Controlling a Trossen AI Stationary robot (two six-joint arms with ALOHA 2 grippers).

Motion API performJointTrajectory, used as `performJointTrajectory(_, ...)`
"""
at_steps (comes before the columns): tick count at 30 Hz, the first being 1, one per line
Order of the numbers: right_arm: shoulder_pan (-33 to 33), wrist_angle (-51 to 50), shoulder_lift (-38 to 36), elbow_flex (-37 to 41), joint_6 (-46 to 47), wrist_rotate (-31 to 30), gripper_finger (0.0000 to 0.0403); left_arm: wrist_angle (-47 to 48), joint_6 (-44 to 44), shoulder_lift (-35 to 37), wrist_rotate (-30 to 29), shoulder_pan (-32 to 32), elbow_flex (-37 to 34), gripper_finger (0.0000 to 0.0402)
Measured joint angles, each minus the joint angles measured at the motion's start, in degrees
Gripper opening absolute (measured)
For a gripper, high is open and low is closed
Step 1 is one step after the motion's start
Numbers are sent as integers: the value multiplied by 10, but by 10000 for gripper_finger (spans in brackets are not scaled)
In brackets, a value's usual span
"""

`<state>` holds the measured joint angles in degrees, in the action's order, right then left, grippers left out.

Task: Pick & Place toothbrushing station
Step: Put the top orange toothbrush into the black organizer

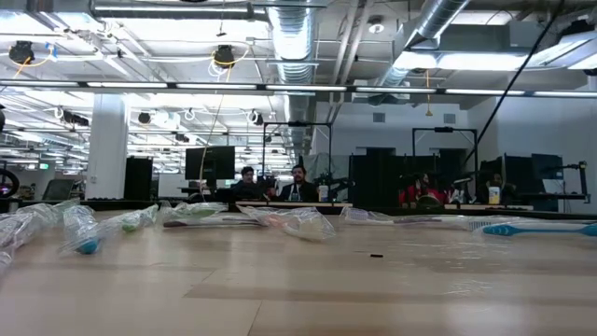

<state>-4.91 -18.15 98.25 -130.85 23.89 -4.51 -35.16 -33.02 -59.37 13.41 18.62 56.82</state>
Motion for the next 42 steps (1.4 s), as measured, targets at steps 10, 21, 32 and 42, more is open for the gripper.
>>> performJointTrajectory(10,1,-1,39,0,42,20,260,2,15,0,-14,-56,0,14)
performJointTrajectory(21,0,-15,39,-1,47,60,260,5,16,-13,-19,-67,0,14)
performJointTrajectory(32,0,-15,39,-1,47,60,260,4,15,-16,-18,-67,0,14)
performJointTrajectory(42,0,-15,39,-1,47,60,260,2,12,-19,-26,-67,0,14)
